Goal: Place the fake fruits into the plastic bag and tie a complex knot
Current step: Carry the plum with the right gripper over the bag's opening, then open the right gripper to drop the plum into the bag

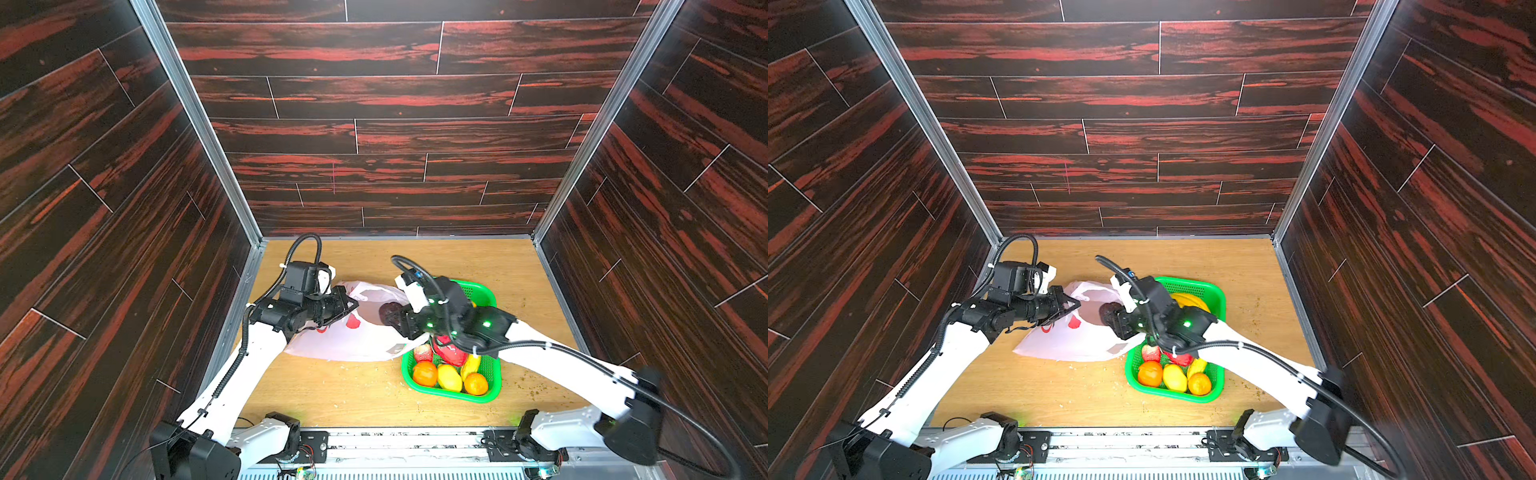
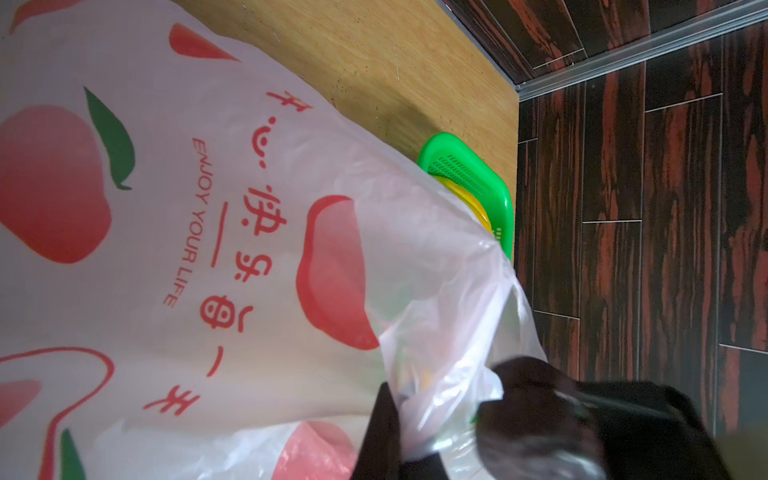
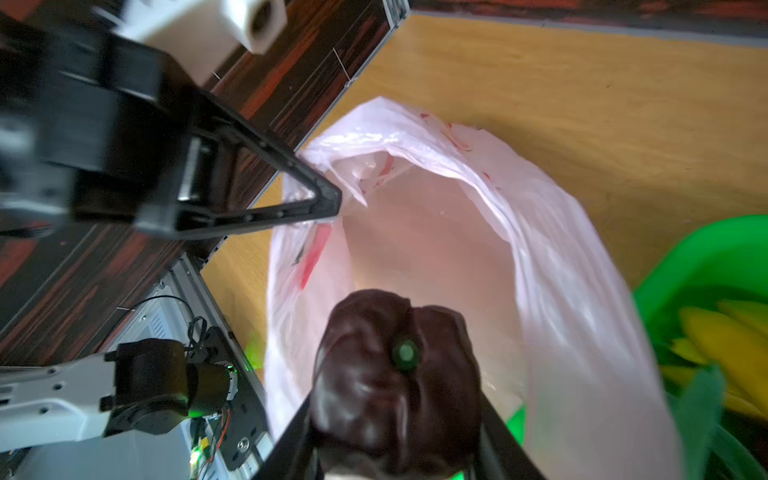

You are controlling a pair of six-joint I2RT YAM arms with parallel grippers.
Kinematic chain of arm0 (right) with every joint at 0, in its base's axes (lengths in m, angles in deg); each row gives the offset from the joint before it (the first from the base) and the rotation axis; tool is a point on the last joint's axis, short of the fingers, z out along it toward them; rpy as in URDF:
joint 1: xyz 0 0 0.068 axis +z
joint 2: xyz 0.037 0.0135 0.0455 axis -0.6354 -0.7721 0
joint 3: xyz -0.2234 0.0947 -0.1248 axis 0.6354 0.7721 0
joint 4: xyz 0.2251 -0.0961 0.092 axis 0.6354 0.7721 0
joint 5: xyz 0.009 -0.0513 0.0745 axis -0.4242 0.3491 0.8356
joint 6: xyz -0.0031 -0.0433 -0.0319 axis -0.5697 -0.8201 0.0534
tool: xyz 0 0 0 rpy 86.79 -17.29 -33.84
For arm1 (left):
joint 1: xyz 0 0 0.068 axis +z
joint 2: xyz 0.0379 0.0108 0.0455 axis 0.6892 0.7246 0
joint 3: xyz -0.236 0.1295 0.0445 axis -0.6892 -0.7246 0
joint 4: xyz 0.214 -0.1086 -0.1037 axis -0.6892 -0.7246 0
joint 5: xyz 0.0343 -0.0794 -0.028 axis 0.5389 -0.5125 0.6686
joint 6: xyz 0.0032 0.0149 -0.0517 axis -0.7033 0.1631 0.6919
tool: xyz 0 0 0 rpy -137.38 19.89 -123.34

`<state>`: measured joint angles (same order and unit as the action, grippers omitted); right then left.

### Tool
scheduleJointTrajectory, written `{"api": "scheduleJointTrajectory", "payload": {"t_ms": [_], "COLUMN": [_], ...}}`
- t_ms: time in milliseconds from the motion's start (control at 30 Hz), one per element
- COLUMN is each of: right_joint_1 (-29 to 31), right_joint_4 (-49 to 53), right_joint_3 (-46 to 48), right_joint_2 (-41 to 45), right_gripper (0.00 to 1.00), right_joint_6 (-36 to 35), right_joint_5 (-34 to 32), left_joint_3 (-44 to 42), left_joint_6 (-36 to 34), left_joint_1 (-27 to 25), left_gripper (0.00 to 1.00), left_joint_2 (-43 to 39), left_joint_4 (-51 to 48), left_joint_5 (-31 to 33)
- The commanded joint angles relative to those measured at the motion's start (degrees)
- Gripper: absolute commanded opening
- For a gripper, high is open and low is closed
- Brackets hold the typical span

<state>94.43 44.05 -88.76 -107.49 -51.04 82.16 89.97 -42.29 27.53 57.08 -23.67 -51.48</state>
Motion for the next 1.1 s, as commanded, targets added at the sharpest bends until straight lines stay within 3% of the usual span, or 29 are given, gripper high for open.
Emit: {"api": "scheduleJointTrajectory", "payload": {"t_ms": [0, 567, 1067], "right_joint_1": [0.17, -0.43, -1.81], "right_joint_4": [-4.58, -15.36, -17.72], "right_joint_3": [-0.13, -1.59, -3.63], "right_joint_2": [-3.59, -18.39, -20.21], "right_gripper": [0.32, 0.36, 0.68], "right_joint_6": [-0.30, 0.97, 0.64], "right_joint_5": [1.77, 2.94, 3.49], "left_joint_3": [-1.12, -2.95, -3.66], "left_joint_6": [-0.67, 1.94, 3.82], "left_joint_1": [0.03, -0.32, -0.32], "left_gripper": [0.00, 0.00, 0.00], "left_joint_2": [-0.16, -0.16, 0.36], "left_joint_4": [2.46, 4.75, 6.19], "left_joint_5": [-1.77, -2.37, -2.12]}}
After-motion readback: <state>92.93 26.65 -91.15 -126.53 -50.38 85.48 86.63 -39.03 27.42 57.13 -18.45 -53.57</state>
